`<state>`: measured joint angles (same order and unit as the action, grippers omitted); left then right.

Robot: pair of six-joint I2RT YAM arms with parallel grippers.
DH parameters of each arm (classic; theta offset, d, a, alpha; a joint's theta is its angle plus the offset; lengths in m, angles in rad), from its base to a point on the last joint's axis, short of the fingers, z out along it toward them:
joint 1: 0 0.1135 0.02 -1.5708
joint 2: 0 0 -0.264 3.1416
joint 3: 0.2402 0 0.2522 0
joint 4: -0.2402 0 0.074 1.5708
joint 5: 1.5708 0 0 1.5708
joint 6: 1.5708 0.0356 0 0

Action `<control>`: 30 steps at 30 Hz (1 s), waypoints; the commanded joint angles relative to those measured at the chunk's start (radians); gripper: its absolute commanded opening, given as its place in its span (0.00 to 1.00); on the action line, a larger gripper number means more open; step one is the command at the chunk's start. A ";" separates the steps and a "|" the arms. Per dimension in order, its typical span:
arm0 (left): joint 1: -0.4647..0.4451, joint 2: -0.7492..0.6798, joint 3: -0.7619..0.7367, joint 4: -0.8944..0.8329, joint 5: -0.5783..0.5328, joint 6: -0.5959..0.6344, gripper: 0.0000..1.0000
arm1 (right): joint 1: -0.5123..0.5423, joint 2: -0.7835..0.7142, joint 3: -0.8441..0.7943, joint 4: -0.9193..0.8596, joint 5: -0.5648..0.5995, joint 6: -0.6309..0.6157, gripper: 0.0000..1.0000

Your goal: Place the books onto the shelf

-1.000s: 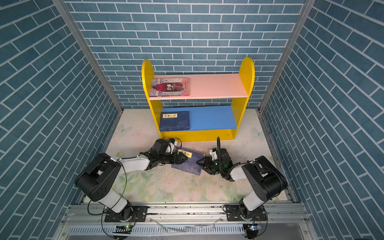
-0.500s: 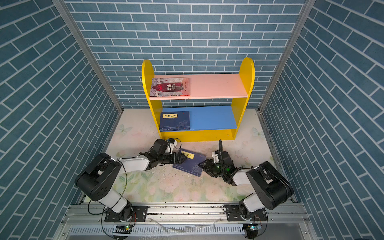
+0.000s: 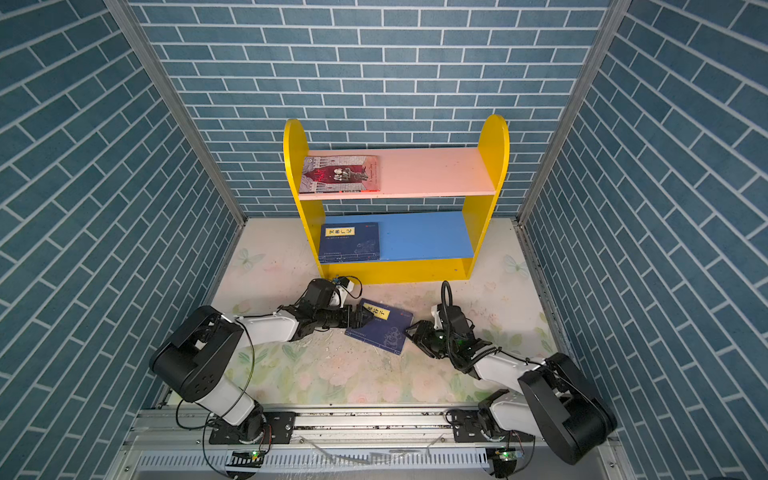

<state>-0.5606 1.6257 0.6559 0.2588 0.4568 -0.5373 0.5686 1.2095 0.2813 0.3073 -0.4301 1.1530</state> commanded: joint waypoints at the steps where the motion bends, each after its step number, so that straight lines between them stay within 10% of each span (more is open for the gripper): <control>1: 0.003 0.031 -0.027 -0.143 -0.009 0.004 0.97 | -0.004 -0.048 0.047 -0.213 0.077 -0.068 0.57; 19: -0.130 0.016 -0.039 -0.187 0.020 -0.059 0.82 | -0.091 0.226 0.118 -0.117 -0.065 -0.133 0.59; 30: -0.077 -0.059 0.146 -0.439 -0.115 0.131 0.95 | -0.145 -0.039 0.279 -0.675 0.168 -0.275 0.62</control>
<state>-0.6487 1.5913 0.7712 -0.0795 0.3573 -0.4797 0.4252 1.2636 0.5262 -0.1516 -0.3500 0.9356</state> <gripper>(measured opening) 0.945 0.619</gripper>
